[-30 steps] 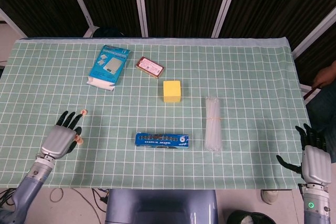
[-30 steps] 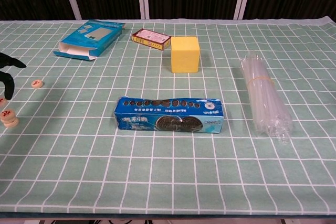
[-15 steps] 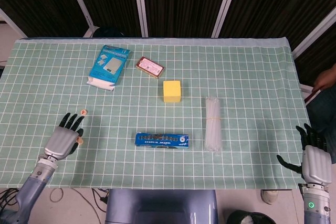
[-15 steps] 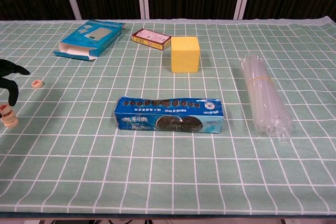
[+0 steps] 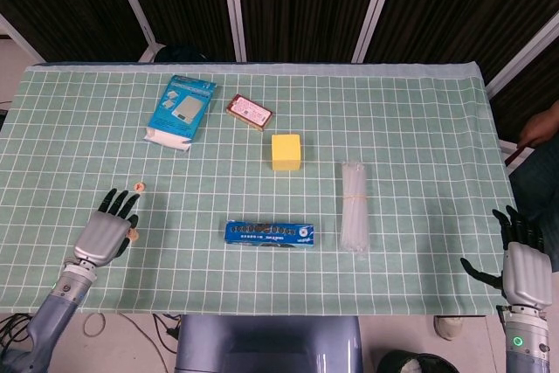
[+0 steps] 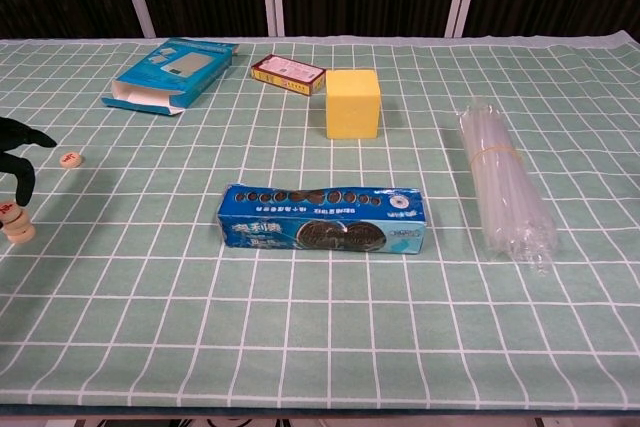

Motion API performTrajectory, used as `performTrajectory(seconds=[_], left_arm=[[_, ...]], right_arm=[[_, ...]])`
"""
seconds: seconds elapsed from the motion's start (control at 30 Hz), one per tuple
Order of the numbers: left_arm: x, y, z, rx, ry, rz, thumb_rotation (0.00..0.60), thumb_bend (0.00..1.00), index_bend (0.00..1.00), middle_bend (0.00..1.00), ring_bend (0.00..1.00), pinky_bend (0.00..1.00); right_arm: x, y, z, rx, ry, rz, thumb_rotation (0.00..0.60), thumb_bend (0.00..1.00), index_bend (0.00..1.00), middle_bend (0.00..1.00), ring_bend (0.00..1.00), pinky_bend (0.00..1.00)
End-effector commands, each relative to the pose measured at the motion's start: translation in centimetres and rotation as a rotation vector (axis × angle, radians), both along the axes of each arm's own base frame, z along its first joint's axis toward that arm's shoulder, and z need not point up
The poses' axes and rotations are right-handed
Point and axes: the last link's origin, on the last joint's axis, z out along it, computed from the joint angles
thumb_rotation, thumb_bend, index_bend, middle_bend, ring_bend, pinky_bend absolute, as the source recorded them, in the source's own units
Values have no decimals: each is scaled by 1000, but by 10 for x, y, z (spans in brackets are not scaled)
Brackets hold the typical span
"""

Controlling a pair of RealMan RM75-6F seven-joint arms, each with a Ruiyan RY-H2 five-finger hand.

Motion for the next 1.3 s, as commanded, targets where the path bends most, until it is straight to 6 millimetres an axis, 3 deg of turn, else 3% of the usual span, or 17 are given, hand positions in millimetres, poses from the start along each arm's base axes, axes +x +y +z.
performTrajectory(seconds=[0.03,0.97,1.13,1.3], left_arm=[[0,0,0,1,2,1,600,347,459,79,0,0],[3,-1,-1,5,7,-12,600,347,398,77,0,0],[4,1,8,35,-15,-9,600,346,361,74,0,0],[11,15,19,66,-43,-20,600,316,334,73,0,0]], right_arm=[[0,0,0,-1,0,0,600,266,118,56,19,0],[-1,0,1,-3,2,-12,600,266,118,56,20,0],[-1,0,1,-2,-2,-12,600,266,118,56,20,0],[0,0,0,-5,5,-9,600,266,118,56,19,0]])
